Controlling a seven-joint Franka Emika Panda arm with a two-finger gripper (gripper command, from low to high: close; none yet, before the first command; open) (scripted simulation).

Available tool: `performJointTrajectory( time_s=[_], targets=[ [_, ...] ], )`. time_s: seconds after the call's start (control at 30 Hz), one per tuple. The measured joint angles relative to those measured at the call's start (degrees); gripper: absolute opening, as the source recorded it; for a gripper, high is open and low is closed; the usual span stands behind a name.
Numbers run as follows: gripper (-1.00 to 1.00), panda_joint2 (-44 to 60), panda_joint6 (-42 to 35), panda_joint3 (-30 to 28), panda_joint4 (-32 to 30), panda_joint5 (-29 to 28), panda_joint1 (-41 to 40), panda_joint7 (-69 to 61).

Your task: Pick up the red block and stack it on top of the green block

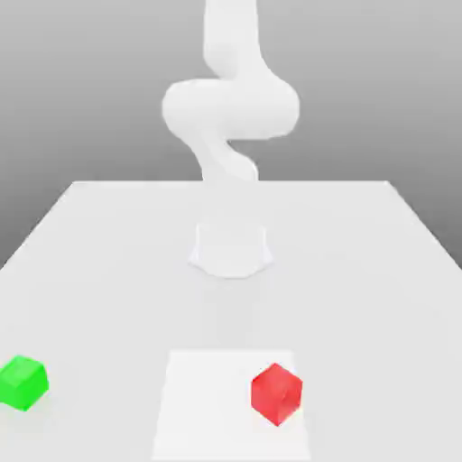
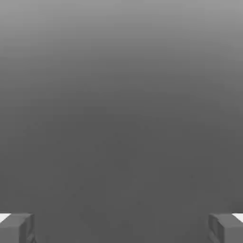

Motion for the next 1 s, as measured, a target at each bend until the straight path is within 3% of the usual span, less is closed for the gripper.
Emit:
performJointTrajectory(
  time_s=[0.5, 0.7, 0.9, 0.93, 1.0],
  targets=[
    [0.0, 31.59, 15.9, -3.71, -12.83, 3.01, 9.48, -24.69],
    [0.0, 43.89, 22.29, -3.08, -17.85, 1.18, 10.97, -32.18],
    [0.0, 56.26, 32.2, -1.54, -17.04, 2.72, 9.87, -34.72],
    [-1.0, 57.51, 33.25, -1.26, -16.87, 2.95, 9.63, -34.89],
    [-1.0, 57.51, 33.24, -1.25, -16.87, 2.94, 9.63, -34.88]
  ],
)
